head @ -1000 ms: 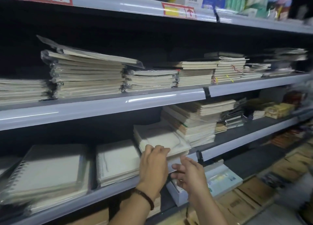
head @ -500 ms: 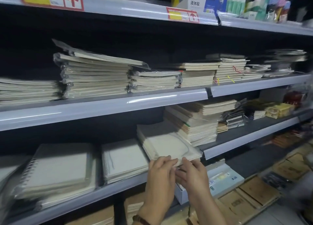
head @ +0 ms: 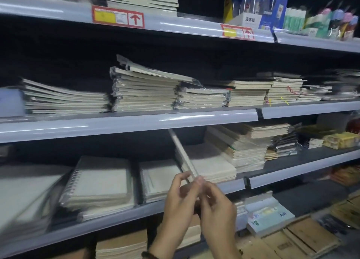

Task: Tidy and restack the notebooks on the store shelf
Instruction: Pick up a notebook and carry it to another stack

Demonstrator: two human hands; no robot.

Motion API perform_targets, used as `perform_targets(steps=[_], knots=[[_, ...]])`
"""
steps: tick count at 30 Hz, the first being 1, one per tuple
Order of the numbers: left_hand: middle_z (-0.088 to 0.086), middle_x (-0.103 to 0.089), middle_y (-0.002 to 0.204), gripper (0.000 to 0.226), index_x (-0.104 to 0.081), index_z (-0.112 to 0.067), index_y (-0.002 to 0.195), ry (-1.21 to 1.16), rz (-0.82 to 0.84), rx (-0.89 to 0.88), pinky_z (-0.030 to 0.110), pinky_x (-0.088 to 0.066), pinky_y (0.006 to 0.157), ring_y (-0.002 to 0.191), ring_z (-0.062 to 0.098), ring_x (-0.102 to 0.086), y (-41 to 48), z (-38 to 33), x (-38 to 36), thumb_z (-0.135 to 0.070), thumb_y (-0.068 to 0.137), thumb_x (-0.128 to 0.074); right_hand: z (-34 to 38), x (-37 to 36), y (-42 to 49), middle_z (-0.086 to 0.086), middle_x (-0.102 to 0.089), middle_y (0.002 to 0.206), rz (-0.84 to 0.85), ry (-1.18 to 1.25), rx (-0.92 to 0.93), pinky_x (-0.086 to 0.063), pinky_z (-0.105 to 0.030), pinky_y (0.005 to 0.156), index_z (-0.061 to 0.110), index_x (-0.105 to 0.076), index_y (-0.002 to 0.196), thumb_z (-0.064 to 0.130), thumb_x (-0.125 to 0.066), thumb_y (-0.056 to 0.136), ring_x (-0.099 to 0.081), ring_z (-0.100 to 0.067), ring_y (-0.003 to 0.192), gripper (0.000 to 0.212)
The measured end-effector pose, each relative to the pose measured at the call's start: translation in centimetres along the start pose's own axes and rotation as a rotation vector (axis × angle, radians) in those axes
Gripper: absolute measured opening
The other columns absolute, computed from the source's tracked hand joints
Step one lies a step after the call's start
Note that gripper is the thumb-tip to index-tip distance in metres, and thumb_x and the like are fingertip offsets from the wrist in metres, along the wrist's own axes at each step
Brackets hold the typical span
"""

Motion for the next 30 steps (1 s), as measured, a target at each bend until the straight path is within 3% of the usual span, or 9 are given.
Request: perform_targets(steps=[5, 10, 12, 14, 16, 18, 22, 27, 30], knots=[[0.021, -0.078, 0.1, 0.02, -0.058, -0.01, 0.096, -0.264, -0.101, 0.013, 0.043, -0.062, 0.09, 0.106, 0.041, -0.075, -0.6, -0.3, 2.0, -0.025, 0.098, -0.071, 0.1, -1.3, 0.2, 0.026, -0.075, 0.118, 0.073, -0.119, 0.098, -0.06, -0.027, 0.095, 0.044, -0.077, 0.122, 0.013, -0.076, 0.094, -0.069, 0.006, 0.112, 0.041], [0.022, -0.073, 0.109, 0.008, -0.062, -0.01, 0.111, -0.368, -0.253, -0.021, 0.037, -0.065, 0.086, 0.107, 0.042, -0.075, -0.7, 0.0, 4.1, -0.013, 0.103, -0.064, -0.8, -1.8, 0.2, 0.023, -0.073, 0.114, 0.041, -0.014, 0.007, -0.054, -0.029, 0.101, 0.04, -0.081, 0.104, 0.02, -0.077, 0.093, -0.064, 0.005, 0.114, 0.023], [0.02, -0.075, 0.116, 0.013, -0.064, -0.012, 0.118, -0.398, -0.307, -0.028, 0.033, -0.066, 0.081, 0.107, 0.04, -0.076, -0.7, 0.2, 4.9, -0.015, 0.105, -0.061, -1.3, -1.9, 0.4, 0.014, -0.07, 0.119, -0.027, -0.056, -0.073, -0.054, -0.041, 0.101, 0.036, -0.077, 0.11, 0.028, -0.074, 0.095, -0.063, -0.009, 0.116, 0.018], [0.018, -0.077, 0.115, 0.016, -0.066, -0.01, 0.119, -0.383, -0.324, -0.043, 0.033, -0.066, 0.081, 0.106, 0.037, -0.076, -0.5, 0.6, 5.8, -0.015, 0.106, -0.059, -1.5, -2.1, 0.7, 0.007, -0.072, 0.116, 0.008, 0.005, -0.234, -0.055, -0.042, 0.095, 0.031, -0.071, 0.119, 0.032, -0.071, 0.097, -0.067, -0.016, 0.108, 0.022], [0.016, -0.078, 0.112, 0.02, -0.067, -0.005, 0.12, -0.31, -0.315, -0.06, 0.037, -0.065, 0.087, 0.104, 0.033, -0.077, -0.4, 0.9, 6.5, -0.016, 0.108, -0.056, -1.6, -2.7, 1.1, 0.001, -0.08, 0.097, 0.072, 0.294, -0.387, -0.059, -0.039, 0.083, 0.021, -0.075, 0.105, 0.022, -0.072, 0.099, -0.076, -0.017, 0.089, 0.007], [0.009, -0.08, 0.11, 0.023, -0.07, -0.009, 0.119, -0.124, -0.34, -0.092, 0.04, -0.063, 0.093, 0.102, 0.026, -0.078, -0.2, 1.3, 7.2, -0.019, 0.11, -0.051, -1.7, -3.5, 1.6, -0.01, -0.081, 0.086, 0.087, 0.455, -0.442, -0.058, -0.033, 0.07, 0.005, -0.079, 0.1, 0.014, -0.072, 0.098, -0.077, -0.019, 0.077, 0.011], [-0.006, -0.081, 0.102, 0.023, -0.07, -0.026, 0.117, 0.254, -0.38, -0.177, 0.04, -0.064, 0.091, 0.094, 0.012, -0.078, 0.7, 1.1, 8.9, -0.024, 0.111, -0.048, -2.1, -5.4, 2.3, -0.014, -0.076, 0.076, 0.086, 0.572, -0.468, -0.056, -0.027, 0.064, -0.01, -0.066, 0.126, 0.004, -0.071, 0.098, -0.072, -0.017, 0.071, 0.031], [-0.006, -0.077, 0.08, 0.016, -0.064, -0.034, 0.115, 0.507, -0.465, -0.205, 0.028, -0.063, 0.069, 0.071, 0.008, -0.074, 1.7, 0.5, 9.5, -0.026, 0.109, -0.052, -1.9, -6.8, 3.5, -0.006, -0.077, 0.072, 0.065, 0.61, -0.483, -0.059, -0.024, 0.065, -0.004, -0.061, 0.137, -0.002, -0.073, 0.095, -0.074, -0.013, 0.068, 0.044], [-0.004, -0.075, 0.079, 0.012, -0.064, -0.028, 0.111, 0.694, -0.488, -0.101, 0.021, -0.061, 0.064, 0.067, 0.01, -0.072, 2.2, 1.2, 10.3, -0.034, 0.107, -0.055, -2.4, -7.5, 3.6, -0.008, -0.079, 0.078, 0.063, 0.503, -0.511, -0.06, -0.023, 0.066, -0.001, -0.059, 0.142, 0.002, -0.074, 0.095, -0.075, -0.013, 0.07, 0.049]])
Point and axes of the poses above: each hand's wrist, its own y-axis towards the middle knuckle, its own x-axis out of the back of the hand, z = x × y, the point moved 1 cm from there along y, towards the middle knuckle
